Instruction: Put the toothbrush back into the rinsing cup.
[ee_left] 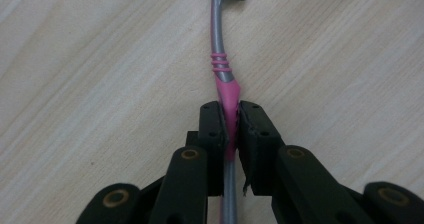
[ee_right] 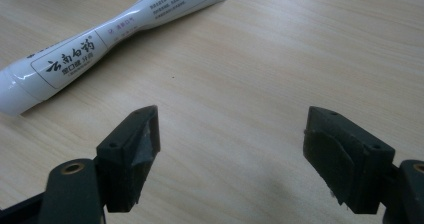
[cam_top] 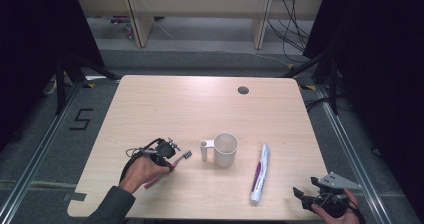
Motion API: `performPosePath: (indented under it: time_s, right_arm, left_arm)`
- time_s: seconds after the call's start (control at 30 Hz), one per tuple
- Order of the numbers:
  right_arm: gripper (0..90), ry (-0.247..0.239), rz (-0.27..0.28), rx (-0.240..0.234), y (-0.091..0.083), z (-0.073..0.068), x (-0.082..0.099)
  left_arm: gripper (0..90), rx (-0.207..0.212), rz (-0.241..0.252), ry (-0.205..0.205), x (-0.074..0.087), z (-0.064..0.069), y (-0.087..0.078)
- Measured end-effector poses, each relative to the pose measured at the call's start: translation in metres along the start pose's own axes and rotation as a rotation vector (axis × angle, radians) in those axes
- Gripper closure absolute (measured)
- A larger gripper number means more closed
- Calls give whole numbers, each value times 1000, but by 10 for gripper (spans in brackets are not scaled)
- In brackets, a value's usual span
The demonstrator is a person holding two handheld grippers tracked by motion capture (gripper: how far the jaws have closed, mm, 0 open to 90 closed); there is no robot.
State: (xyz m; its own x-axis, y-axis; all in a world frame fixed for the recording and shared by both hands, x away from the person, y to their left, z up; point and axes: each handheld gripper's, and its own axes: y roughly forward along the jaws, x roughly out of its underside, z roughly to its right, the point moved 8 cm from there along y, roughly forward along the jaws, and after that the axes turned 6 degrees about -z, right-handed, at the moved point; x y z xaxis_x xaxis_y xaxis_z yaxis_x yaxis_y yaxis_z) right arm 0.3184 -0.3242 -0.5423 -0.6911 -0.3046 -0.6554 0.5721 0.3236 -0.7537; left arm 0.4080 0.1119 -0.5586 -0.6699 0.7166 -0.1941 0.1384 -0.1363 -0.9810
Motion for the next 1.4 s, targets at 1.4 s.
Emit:
performPosePath:
  time_s: [1.4]
  right_arm:
    - [241,-22,25,14,0,4,-2]
  left_arm:
    - [824,-12,117,56,-6,-8,-41]
